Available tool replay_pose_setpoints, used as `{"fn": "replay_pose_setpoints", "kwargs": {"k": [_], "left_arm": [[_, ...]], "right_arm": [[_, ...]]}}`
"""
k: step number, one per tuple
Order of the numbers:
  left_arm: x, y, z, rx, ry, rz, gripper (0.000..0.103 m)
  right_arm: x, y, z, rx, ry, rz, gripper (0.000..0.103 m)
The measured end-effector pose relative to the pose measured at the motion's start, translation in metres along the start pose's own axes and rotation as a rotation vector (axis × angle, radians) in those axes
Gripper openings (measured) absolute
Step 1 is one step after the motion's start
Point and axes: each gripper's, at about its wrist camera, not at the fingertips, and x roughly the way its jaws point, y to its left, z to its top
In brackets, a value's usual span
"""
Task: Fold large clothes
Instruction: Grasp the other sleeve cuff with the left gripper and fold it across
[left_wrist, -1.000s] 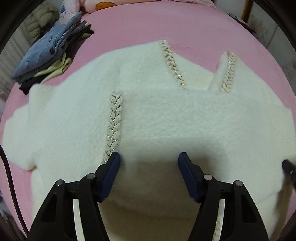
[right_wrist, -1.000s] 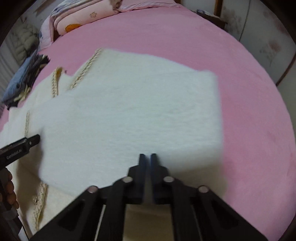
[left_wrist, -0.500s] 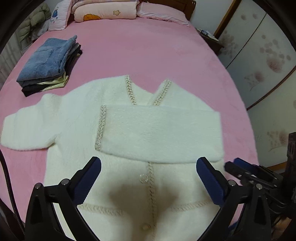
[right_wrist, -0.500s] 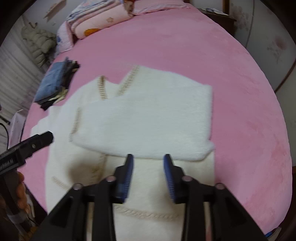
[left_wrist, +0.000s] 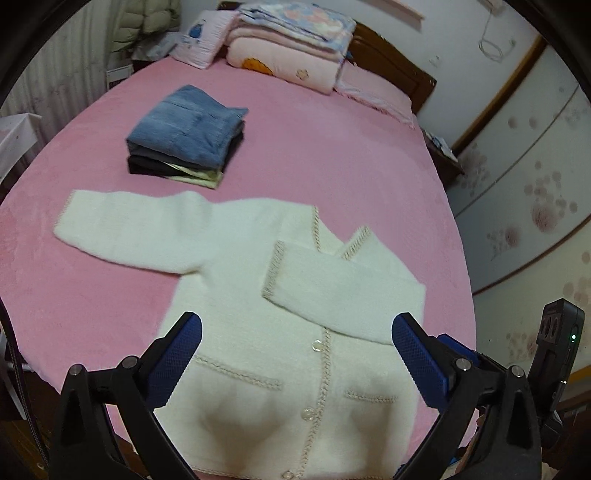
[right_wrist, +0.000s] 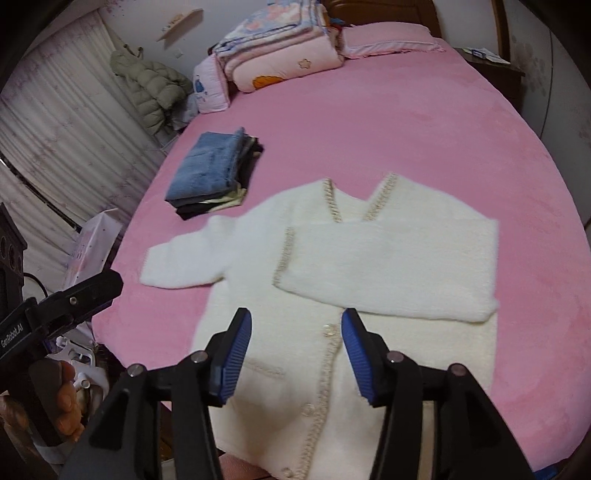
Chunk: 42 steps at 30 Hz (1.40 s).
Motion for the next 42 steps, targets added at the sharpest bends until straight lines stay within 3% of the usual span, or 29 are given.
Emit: {"fn": "replay_pose_setpoints", "kwargs": {"k": [6,12,15,20,26,30,36,38,39,40,42], "left_arm": [[-0.032,0.084,0.017,-0.034,-0.096,-0.022,0.102],[-0.017,0.209,0.054,-0.096,-0.057,-0.05,0.102],[0.008,0.28,0.068,-0.147,-0.029,-0.035,0.102],[0.069,0.387,0.076,-0.315,0.068,-0.046,0.102],[0.136,0.484,0.066,-0.527,0.088,-0.072,0.094],[0.182,0.528,0.061,-0.646,0.101,-0.078,0.084],[0.23,0.561,0.065,-0.681,0.076,-0.064,0.075],[0.239,0.563,0.068,-0.66,0.051,-0.062,0.059],[0.24,0.563,0.072,-0.64,0.04,-0.054,0.032],[0.243,0.563,0.075,-0.622,0.035,-0.057,0.014],[0.237,0.559,0.082,-0.616,0.025,-0.065,0.01]], "right_arm": [[0.012,0.068,0.011,-0.076,-0.041,-0.04,0.051],[0.053,0.146,0.023,-0.026,-0.056,-0.11,0.051],[0.085,0.188,0.026,-0.017,-0.067,-0.156,0.051],[0.144,0.243,0.034,0.016,-0.046,-0.131,0.051],[0.212,0.293,0.043,-0.061,0.021,-0.148,0.051],[0.24,0.307,0.046,-0.06,0.045,-0.149,0.051],[0.27,0.309,0.04,-0.041,0.096,-0.17,0.051],[0.277,0.307,0.035,-0.037,0.113,-0.179,0.051],[0.28,0.306,0.032,-0.033,0.122,-0.187,0.051],[0.282,0.303,0.03,-0.027,0.131,-0.193,0.051],[0.284,0.298,0.025,-0.004,0.15,-0.204,0.051]]}}
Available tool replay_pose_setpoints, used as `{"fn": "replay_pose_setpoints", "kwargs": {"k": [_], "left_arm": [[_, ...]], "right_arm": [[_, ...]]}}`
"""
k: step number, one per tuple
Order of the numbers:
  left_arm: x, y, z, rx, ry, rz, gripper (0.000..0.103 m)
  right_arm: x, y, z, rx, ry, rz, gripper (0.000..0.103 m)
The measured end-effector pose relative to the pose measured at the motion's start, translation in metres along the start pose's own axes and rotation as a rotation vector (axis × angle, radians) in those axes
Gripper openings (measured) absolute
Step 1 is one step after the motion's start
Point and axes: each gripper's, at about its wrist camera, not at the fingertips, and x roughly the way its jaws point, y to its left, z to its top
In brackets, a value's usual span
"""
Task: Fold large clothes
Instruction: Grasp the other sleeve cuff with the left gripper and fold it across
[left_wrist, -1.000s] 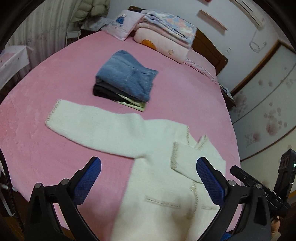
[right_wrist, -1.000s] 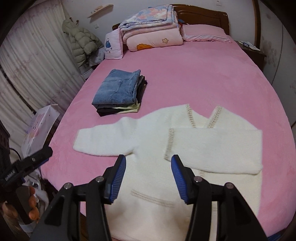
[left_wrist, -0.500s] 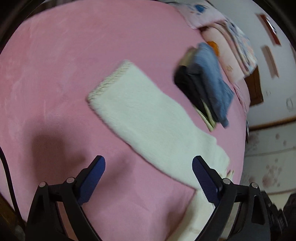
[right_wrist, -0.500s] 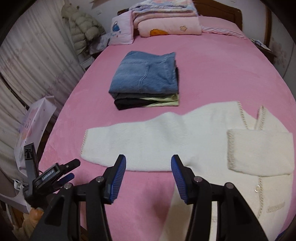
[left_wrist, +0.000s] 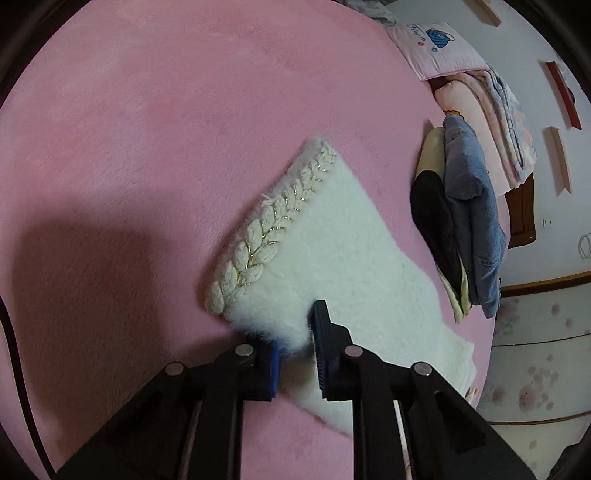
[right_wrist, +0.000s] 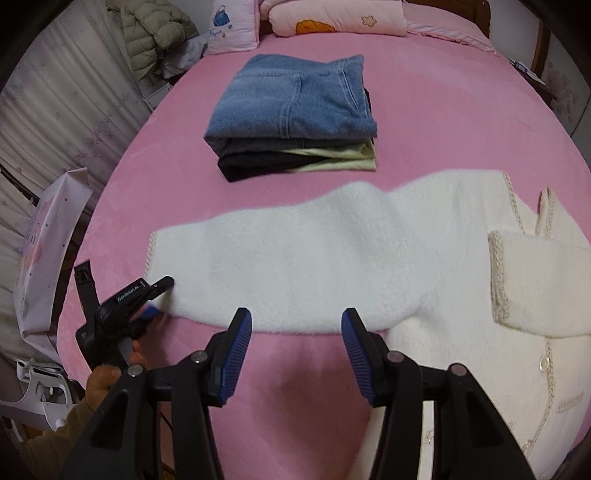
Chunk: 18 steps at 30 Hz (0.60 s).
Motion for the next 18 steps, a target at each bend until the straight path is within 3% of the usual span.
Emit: {"fn": "replay_pose_setpoints", "kwargs": {"k": [4,9,14,18], "left_arm": [[-0.032,-0.04,0.004,0.107,-0.039,-0.028,0.009],[-0.084,-0.119,-0.009,0.307,-0.076,-0.187,0.009],[-0.117,-0.213,-0.052,0.54,-0.043,-0.36,0.009],[-0.114,-0.279,-0.098,0.642,0.019,-0.472,0.009]], "right_arm": [[0.003,-0.011,-0.006,0.046,0.016,-0.007,0.051],[-0.004,-0.027,-0.009,0.102,0.011,-0.004,0.051],[-0.021,-0.056,-0.012,0.166,-0.021,-0.007,0.051],[-0.046,-0.099,-0.022,0.233,-0.071,-0.045,0.051]]}}
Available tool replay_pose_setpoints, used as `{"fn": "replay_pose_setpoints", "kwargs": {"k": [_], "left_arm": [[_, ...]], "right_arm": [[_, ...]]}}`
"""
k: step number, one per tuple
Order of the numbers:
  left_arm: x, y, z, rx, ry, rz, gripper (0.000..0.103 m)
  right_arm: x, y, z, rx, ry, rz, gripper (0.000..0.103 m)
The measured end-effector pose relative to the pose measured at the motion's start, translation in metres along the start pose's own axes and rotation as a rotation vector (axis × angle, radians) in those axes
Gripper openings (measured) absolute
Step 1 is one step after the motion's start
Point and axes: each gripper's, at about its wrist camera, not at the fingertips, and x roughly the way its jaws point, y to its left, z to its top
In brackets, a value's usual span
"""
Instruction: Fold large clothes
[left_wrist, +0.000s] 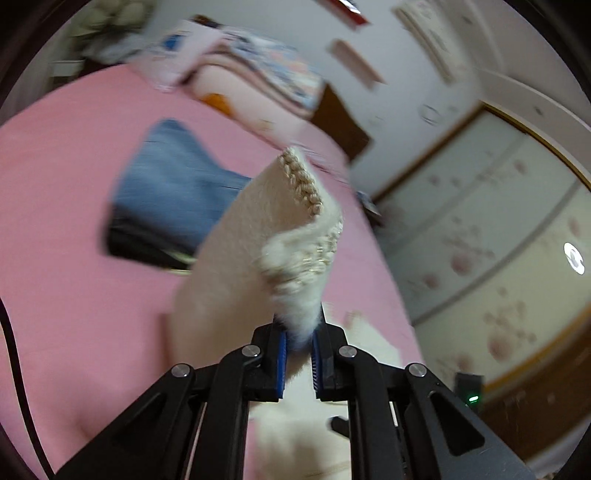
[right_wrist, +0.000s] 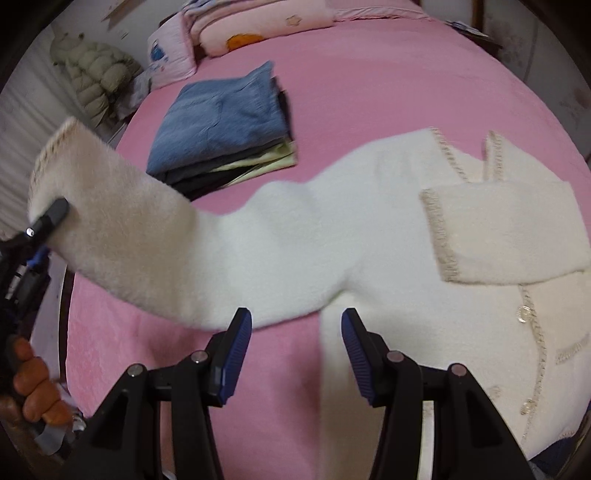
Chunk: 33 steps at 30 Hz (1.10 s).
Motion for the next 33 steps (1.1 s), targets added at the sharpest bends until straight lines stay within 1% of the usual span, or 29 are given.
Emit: {"fn": "replay_pose_setpoints", "kwargs": {"k": [2,4,7,10,12,13,14,16,17,18,19,20,21,24,25,27,29,31,33], "left_arm": [[0.029,-0.036,-0.005,0.03,0.026,-0.056,0.009],[0.057,-0.066,-0.015,0.06,0.052,-0.094,0.009],[0.103,-0.106,-0.038,0.095,0.115,-0.115,0.009],[0.159,-0.139,-0.07,0.109,0.195,-0.109,0.009],[0.2,-0.158,-0.103,0.137,0.254,-0.063,0.009],[0.216,-0.161,-0.113,0.149,0.274,-0.042,0.012],[0.241,-0.165,-0.133,0.16,0.326,-0.005,0.017],[0.27,-0.167,-0.159,0.133,0.413,0.021,0.047],[0.288,-0.161,-0.175,0.088,0.478,0.033,0.052],[0.294,-0.159,-0.186,0.062,0.507,0.057,0.053],[0.3,-0.155,-0.194,0.028,0.532,0.1,0.053],[0.3,-0.155,-0.199,0.015,0.53,0.124,0.053],[0.294,-0.153,-0.197,0.01,0.508,0.146,0.053],[0.257,-0.159,-0.188,0.046,0.397,0.216,0.055],[0.24,-0.155,-0.182,0.062,0.358,0.246,0.058],[0.209,-0.149,-0.172,0.08,0.279,0.338,0.066],[0.178,-0.123,-0.162,0.057,0.23,0.437,0.068],[0.155,-0.091,-0.163,-0.008,0.222,0.516,0.068],[0.14,-0.06,-0.168,-0.067,0.232,0.565,0.067]], "right_arm": [[-0.012,-0.029,-0.001,0.039,-0.028,-0.025,0.051],[-0.023,-0.058,-0.004,0.072,-0.051,-0.05,0.051],[-0.035,-0.108,-0.011,0.117,-0.073,-0.094,0.051],[-0.043,-0.161,-0.022,0.167,-0.085,-0.12,0.051],[-0.046,-0.195,-0.028,0.191,-0.083,-0.136,0.051],[-0.046,-0.209,-0.03,0.2,-0.078,-0.142,0.051],[-0.046,-0.224,-0.033,0.209,-0.071,-0.144,0.051],[-0.045,-0.253,-0.036,0.218,-0.055,-0.134,0.051],[-0.044,-0.264,-0.036,0.214,-0.045,-0.129,0.051],[-0.044,-0.276,-0.036,0.203,-0.034,-0.119,0.051],[-0.043,-0.286,-0.034,0.193,-0.025,-0.107,0.051],[-0.041,-0.294,-0.032,0.179,-0.015,-0.092,0.051],[-0.037,-0.301,-0.028,0.162,-0.003,-0.074,0.051],[-0.029,-0.311,-0.01,0.11,0.01,-0.018,0.051],[-0.025,-0.312,-0.002,0.094,0.012,0.006,0.051],[-0.014,-0.309,0.015,0.069,0.02,0.066,0.051],[0.001,-0.303,0.032,0.054,0.035,0.128,0.051],[0.026,-0.296,0.051,0.049,0.056,0.187,0.051],[0.051,-0.29,0.066,0.036,0.067,0.197,0.051]]}}
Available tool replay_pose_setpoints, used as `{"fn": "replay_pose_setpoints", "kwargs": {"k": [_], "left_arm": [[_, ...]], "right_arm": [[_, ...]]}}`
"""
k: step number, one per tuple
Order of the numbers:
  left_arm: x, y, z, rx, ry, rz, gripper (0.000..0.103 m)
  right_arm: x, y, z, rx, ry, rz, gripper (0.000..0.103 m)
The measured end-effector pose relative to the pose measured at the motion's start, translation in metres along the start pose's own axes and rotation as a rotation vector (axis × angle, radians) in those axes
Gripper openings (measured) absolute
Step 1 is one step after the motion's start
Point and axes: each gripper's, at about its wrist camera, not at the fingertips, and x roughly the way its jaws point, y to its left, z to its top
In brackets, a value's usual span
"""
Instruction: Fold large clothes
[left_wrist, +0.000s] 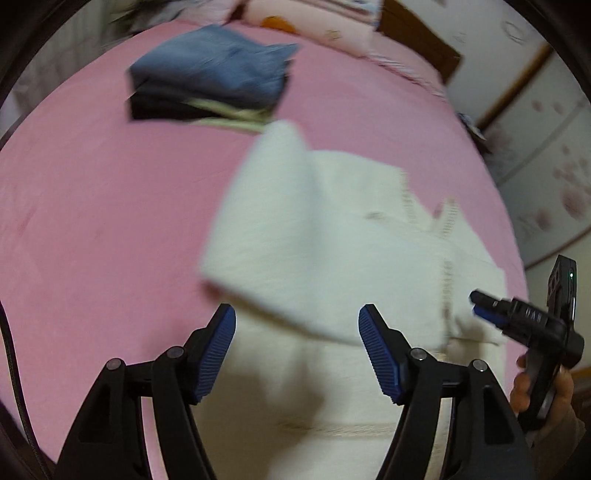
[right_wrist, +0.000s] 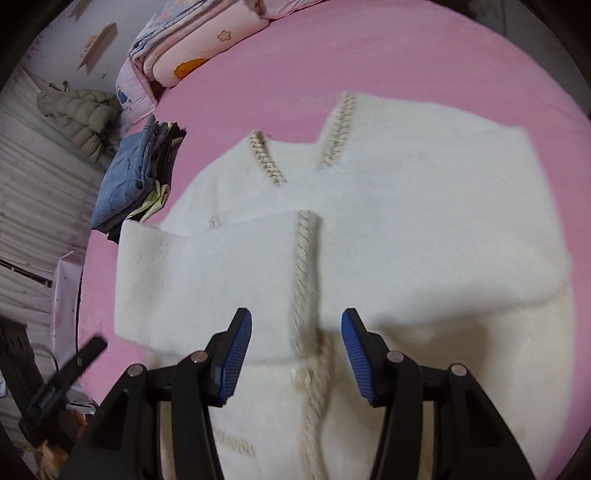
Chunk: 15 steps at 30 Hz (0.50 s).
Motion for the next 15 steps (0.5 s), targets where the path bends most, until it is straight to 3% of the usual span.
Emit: {"fn": "replay_pose_setpoints", "kwargs": {"k": [5,7,9,10,15], "left_arm": [[0.038,0.033,-0.003,-0.078,0.045,0.038,0.066],[0.051,0.032,0.0,-0.091,0.049,0.037,0.066],[0.052,0.024,-0.001,-0.094,0.043,0.033,0.066],[0.056,0.02,0.001,-0.092,0.04,0.024,0.066],[0.061,-0.007,0.011,-0.035,0.036,-0.001,0.066]], "right_arm": [[0.065,-0.004,0.024,0.015,0.055,-0.027,0.051],[0.074,0.003,0.024,-0.003,0.036,-0.072,0.051],[0.071,0.021,0.021,-0.105,0.007,-0.14,0.031],[0.067,0.028,0.021,-0.148,0.007,-0.11,0.011],[0.006,0.04,0.027,-0.182,-0.069,-0.002,0.008]]}}
